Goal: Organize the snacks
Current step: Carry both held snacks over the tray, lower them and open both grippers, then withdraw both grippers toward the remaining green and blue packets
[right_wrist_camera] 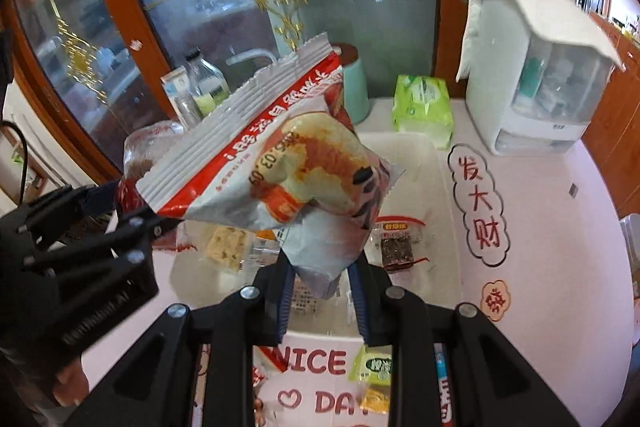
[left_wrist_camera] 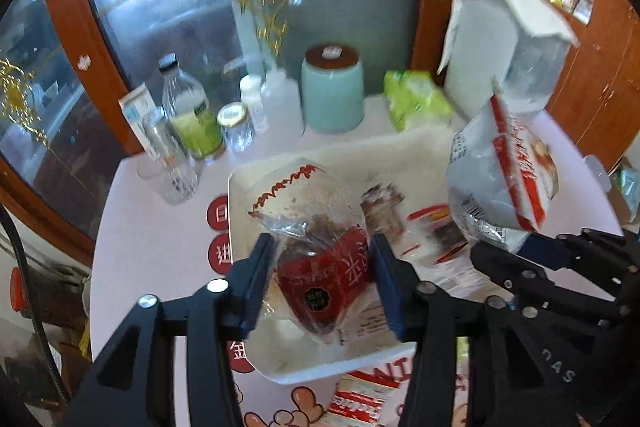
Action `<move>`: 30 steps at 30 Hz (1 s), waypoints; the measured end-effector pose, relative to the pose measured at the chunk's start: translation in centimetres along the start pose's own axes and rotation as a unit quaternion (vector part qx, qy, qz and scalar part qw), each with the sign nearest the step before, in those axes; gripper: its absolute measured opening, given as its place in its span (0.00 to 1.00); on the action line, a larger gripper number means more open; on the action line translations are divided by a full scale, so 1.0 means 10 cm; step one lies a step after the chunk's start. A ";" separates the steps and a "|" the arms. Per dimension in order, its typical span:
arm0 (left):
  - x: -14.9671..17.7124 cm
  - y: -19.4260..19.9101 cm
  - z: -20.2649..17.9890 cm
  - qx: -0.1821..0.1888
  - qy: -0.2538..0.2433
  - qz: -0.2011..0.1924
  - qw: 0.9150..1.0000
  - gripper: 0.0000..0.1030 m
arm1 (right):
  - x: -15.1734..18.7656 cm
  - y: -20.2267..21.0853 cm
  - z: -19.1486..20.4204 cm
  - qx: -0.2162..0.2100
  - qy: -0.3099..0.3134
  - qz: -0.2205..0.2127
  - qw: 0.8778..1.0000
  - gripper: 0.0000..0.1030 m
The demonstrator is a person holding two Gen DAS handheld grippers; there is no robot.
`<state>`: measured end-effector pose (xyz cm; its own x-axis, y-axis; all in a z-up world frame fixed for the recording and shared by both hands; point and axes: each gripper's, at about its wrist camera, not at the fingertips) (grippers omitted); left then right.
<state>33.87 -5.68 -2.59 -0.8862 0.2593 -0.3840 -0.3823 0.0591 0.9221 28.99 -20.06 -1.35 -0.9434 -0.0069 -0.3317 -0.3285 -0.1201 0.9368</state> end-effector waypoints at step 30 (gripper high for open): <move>0.72 0.15 -0.21 -0.005 0.010 0.024 1.000 0.79 | 0.85 -0.04 -0.25 -0.073 -0.021 0.027 0.997 0.39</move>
Point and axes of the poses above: each gripper's, at about its wrist camera, not at the fingertips, and y roughly against the way its jaws point, z to its left, x to its underside, and after that the axes turned 15 degrees about z, right-handed
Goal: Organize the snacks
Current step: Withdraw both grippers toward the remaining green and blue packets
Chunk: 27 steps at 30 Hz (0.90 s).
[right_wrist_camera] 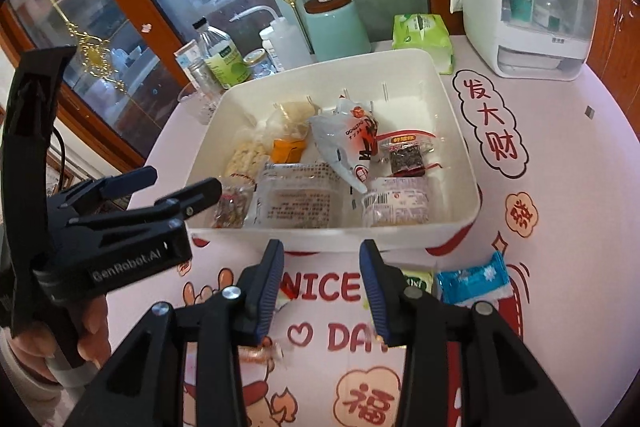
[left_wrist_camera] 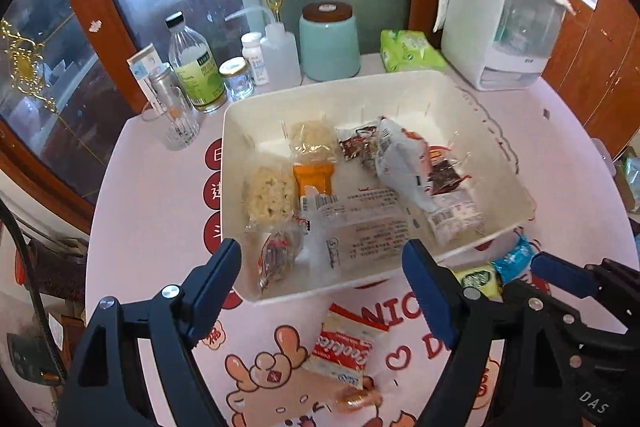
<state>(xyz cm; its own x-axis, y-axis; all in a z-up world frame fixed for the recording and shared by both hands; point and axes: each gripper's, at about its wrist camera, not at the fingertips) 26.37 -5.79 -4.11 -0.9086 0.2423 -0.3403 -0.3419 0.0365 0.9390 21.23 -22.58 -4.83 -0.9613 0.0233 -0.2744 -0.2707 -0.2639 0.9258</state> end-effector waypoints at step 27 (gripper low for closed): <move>1.08 0.34 -0.03 0.020 0.040 -0.021 0.999 0.81 | 0.97 0.35 -0.66 0.029 -0.048 -0.026 0.998 0.39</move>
Point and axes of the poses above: each gripper's, at about its wrist camera, not at the fingertips, and y roughly against the way its jaws point, z to its left, x to its underside, and after that the axes turned 15 degrees about z, right-handed
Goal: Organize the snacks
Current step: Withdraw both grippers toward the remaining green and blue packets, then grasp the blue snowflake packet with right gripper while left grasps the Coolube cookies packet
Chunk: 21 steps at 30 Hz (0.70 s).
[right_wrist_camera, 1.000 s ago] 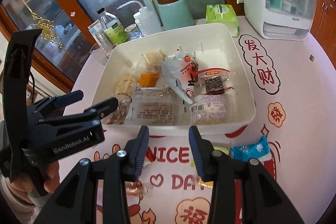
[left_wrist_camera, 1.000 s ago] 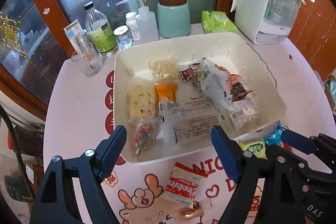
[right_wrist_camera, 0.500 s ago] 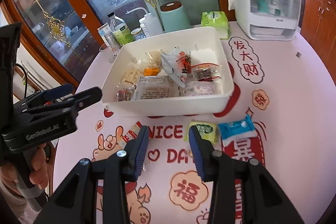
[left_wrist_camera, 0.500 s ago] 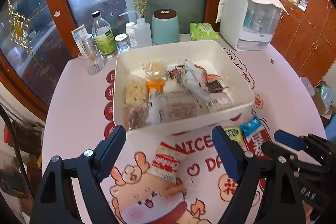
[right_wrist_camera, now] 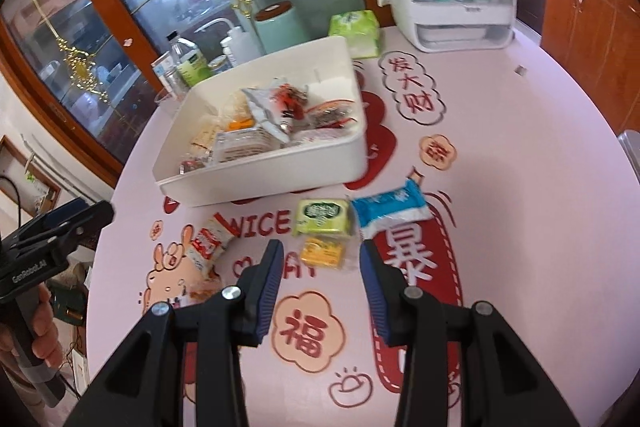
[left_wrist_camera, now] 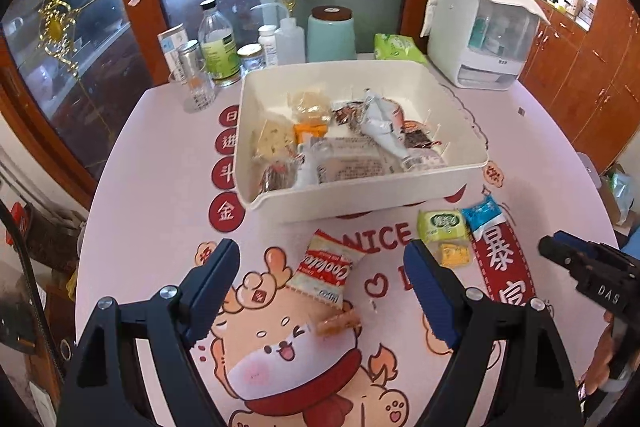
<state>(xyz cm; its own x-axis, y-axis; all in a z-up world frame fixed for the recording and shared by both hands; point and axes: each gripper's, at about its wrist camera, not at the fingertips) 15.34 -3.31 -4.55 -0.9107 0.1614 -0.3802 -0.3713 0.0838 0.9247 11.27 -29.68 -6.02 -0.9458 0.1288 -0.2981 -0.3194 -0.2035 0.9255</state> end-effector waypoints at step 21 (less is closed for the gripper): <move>0.27 -0.94 0.29 0.000 0.047 0.079 0.996 0.81 | -0.04 -0.48 -0.51 0.011 -0.042 0.043 0.998 0.39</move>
Point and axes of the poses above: each gripper's, at about its wrist camera, not at the fingertips, and y roughly against the way its jaws point, z to its left, x to its underside, and after that the axes turned 15 degrees about z, right-handed
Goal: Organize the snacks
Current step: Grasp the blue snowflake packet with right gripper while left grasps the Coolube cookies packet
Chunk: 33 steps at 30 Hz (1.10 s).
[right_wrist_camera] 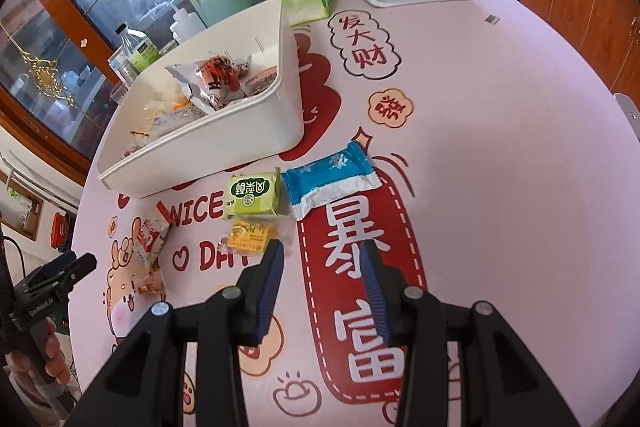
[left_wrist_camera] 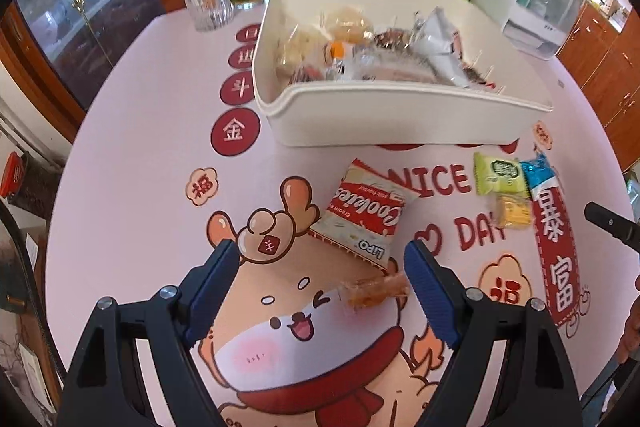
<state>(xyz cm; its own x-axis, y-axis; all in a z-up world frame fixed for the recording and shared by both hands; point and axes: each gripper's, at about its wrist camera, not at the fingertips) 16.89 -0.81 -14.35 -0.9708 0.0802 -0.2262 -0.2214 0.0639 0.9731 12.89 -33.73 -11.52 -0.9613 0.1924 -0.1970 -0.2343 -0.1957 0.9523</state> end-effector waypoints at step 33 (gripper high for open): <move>-0.62 -0.82 -0.23 0.037 -0.009 0.052 0.998 0.85 | -0.92 -0.89 0.22 0.123 -0.097 0.044 0.987 0.39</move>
<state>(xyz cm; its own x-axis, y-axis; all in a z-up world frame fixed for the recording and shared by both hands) 24.56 -4.09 -20.84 -0.9862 0.1087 -0.1247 -0.1105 0.1275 0.9857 24.15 -31.66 -17.68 -0.9247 0.3711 -0.0848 -0.0852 0.0153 0.9962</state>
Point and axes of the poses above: each gripper's, at about its wrist camera, not at the fingertips, and y roughly against the way its jaws point, z to its left, x to its underside, and after that the axes turned 15 degrees about z, right-handed
